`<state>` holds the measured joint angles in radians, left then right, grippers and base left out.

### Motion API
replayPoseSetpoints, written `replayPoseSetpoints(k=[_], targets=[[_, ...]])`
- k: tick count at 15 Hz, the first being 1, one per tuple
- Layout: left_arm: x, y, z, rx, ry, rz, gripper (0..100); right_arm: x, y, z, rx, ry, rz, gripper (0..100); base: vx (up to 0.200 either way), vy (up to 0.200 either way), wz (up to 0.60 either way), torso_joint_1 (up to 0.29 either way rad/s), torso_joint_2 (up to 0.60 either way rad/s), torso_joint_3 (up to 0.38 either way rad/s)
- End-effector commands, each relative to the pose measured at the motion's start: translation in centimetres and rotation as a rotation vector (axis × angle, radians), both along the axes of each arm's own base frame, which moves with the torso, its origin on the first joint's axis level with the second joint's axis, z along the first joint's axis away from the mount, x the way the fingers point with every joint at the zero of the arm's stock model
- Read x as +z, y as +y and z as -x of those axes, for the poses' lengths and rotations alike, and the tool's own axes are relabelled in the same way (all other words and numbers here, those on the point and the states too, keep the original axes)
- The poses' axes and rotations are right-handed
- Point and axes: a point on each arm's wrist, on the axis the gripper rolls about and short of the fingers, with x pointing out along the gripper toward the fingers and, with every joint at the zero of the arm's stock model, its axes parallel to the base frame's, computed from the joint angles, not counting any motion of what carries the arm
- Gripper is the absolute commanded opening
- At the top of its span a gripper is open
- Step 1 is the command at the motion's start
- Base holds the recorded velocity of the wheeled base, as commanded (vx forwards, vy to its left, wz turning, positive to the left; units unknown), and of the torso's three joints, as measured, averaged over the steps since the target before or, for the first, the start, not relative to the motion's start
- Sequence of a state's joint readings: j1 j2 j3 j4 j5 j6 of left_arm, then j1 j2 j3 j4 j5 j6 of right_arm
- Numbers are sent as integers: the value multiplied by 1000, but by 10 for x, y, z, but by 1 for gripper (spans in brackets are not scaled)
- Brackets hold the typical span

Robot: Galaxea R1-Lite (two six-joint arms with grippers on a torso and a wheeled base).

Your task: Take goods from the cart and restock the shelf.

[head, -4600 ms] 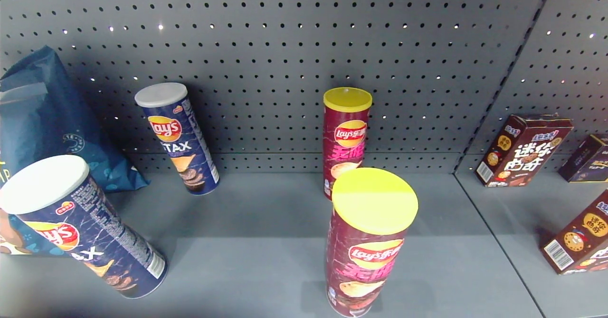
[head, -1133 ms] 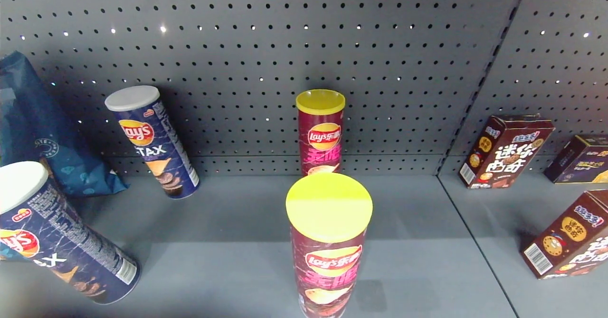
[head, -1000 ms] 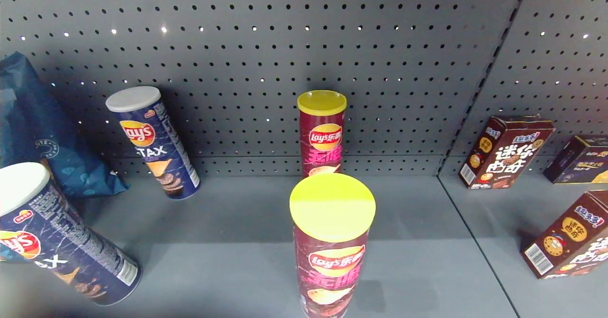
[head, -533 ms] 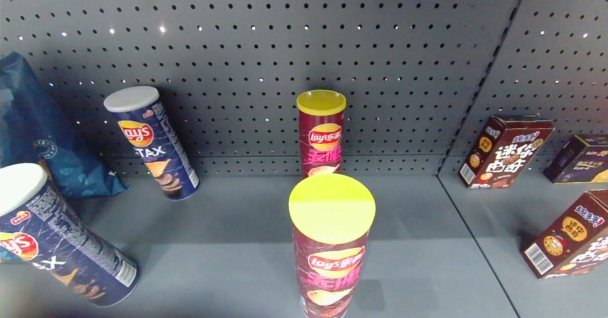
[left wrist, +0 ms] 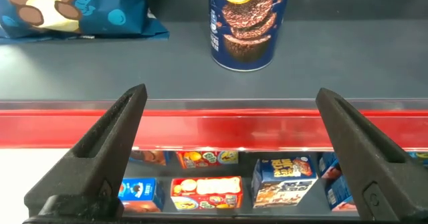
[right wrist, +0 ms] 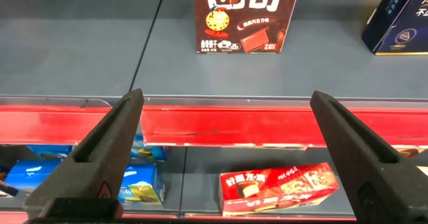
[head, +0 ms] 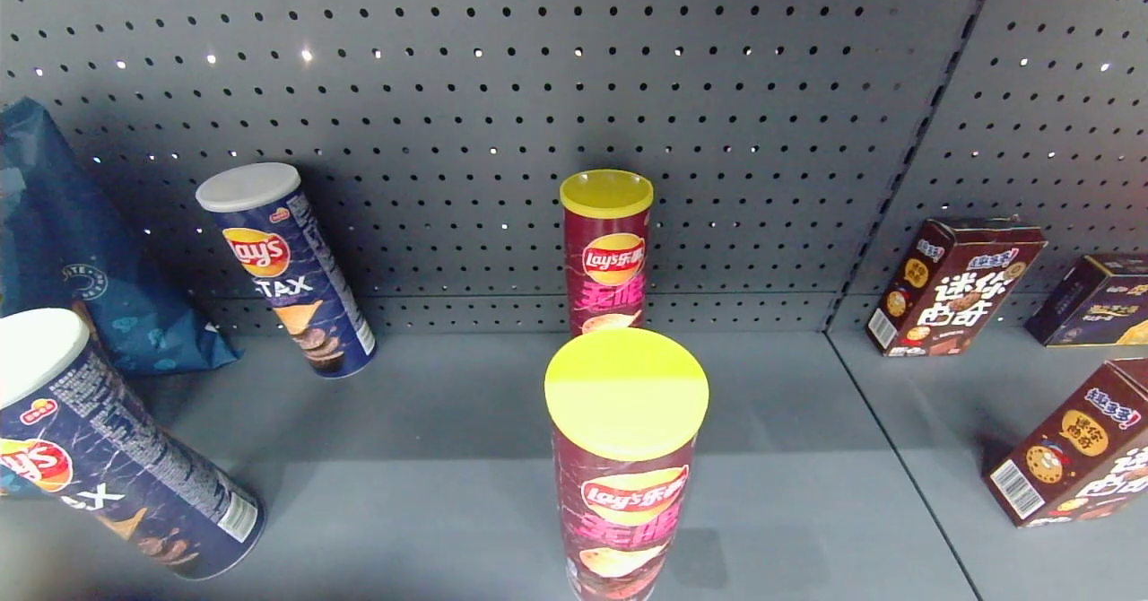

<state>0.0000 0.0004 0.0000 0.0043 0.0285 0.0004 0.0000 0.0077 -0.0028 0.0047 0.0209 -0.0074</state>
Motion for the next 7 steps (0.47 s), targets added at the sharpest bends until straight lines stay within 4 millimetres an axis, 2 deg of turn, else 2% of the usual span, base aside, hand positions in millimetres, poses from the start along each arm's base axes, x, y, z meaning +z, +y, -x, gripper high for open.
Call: replayPoseSetpoints(k=[1,7], targets=[[0,0,0,1,0,0,100,0,0,0,1,1,0,100,0,0,0,0,0,0],[0,0,0,-9,0,0,100,0,0,0,1,1,0,100,0,0,0,0,0,0]])
